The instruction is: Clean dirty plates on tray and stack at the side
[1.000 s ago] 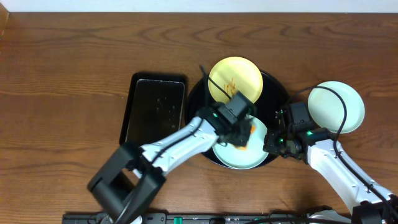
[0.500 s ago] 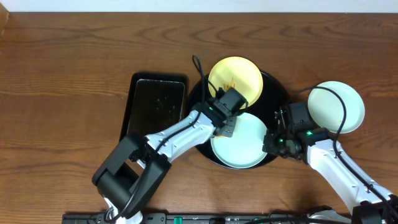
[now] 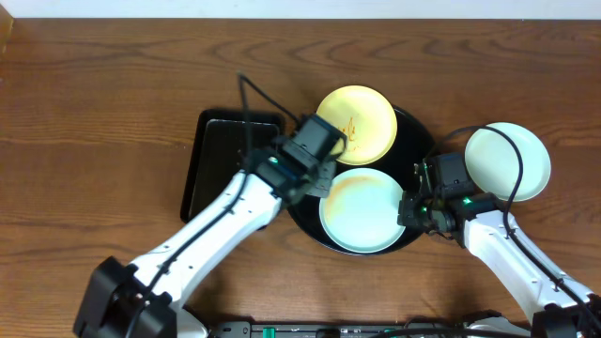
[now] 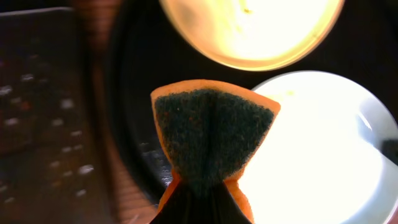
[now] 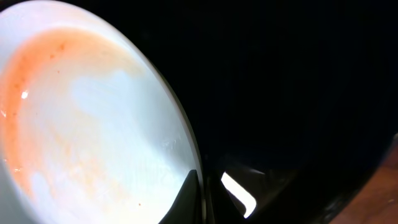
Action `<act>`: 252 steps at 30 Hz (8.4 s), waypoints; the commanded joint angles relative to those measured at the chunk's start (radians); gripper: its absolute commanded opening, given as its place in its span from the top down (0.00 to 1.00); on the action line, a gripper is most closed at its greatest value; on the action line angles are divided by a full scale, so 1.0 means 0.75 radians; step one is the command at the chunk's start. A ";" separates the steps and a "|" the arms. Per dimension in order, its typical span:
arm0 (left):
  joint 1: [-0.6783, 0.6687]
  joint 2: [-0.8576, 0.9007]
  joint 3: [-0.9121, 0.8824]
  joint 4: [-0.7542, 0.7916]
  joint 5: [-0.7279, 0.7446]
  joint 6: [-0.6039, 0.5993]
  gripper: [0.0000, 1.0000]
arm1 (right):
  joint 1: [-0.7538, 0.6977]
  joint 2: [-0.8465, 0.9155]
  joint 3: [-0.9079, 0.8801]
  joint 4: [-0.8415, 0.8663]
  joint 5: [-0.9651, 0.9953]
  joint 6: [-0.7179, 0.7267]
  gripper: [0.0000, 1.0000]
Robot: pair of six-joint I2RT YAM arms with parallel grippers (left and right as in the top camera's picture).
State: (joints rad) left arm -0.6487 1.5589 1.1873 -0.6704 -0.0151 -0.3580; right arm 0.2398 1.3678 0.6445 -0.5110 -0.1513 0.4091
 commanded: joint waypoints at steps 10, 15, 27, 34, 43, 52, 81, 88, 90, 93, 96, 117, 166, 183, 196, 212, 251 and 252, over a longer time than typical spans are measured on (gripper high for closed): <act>0.452 0.015 0.010 0.003 0.293 0.133 0.92 | 0.098 -0.194 0.275 -0.073 0.496 -0.338 0.99; 0.604 0.032 0.010 0.007 0.389 0.138 0.92 | 0.280 -0.201 0.342 -0.073 0.846 -0.574 0.99; 0.670 0.033 0.010 0.007 0.404 0.138 0.93 | 0.637 -0.200 0.345 0.191 1.422 -1.040 0.99; 0.670 0.033 0.010 0.007 0.404 0.138 0.93 | 0.655 -0.200 0.345 0.243 1.438 -1.106 0.99; 0.670 0.033 0.010 0.008 0.403 0.138 0.93 | 0.628 -0.200 0.345 0.247 1.438 -1.044 0.99; 0.670 0.033 0.010 0.007 0.403 0.137 0.93 | 0.242 -0.191 0.344 0.102 1.160 -0.371 0.99; 0.670 0.033 0.010 0.007 0.403 0.138 0.93 | -0.710 0.104 0.345 0.343 0.016 -0.234 0.46; 0.670 0.033 0.010 0.007 0.403 0.138 0.93 | -0.417 0.117 0.345 0.323 -0.145 -0.404 0.36; 0.670 0.033 0.010 0.007 0.403 0.138 0.93 | -0.330 0.142 0.344 0.325 -0.143 -0.422 0.34; 0.670 0.033 0.010 0.006 0.403 0.138 0.92 | -0.225 0.214 0.344 0.352 -0.103 -0.396 0.35; 0.670 0.033 0.010 0.006 0.403 0.138 0.92 | -0.163 0.322 0.344 0.400 -0.018 -0.247 0.37; 0.665 0.033 0.010 0.005 0.405 0.138 0.93 | -0.083 0.649 0.344 0.678 -0.155 -0.071 0.90; -0.152 0.529 0.010 0.445 0.117 -0.331 0.93 | 0.023 0.398 0.313 -0.012 0.065 -0.142 0.99; 0.081 0.252 0.133 0.213 0.099 0.126 0.92 | 0.023 0.398 0.314 -0.003 0.065 -0.180 0.99; 0.347 0.096 0.103 -0.052 0.099 0.122 0.93 | 0.022 0.154 0.385 0.052 0.261 -0.377 0.99; 0.605 0.168 0.073 -0.053 0.100 0.123 0.93 | 0.034 -0.186 0.386 0.001 0.466 -0.601 0.92; 0.616 0.071 0.081 -0.139 0.149 0.301 0.26 | -0.062 0.036 0.385 -0.086 0.204 -0.447 0.23; 0.616 0.062 0.081 -0.149 0.149 0.301 0.26 | -0.062 0.057 0.385 -0.087 0.197 -0.447 0.25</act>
State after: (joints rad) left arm -0.1913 1.6211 1.2304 -0.7658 0.0952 -0.1310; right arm 0.2058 1.3712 0.9215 -0.5747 -0.0036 0.0597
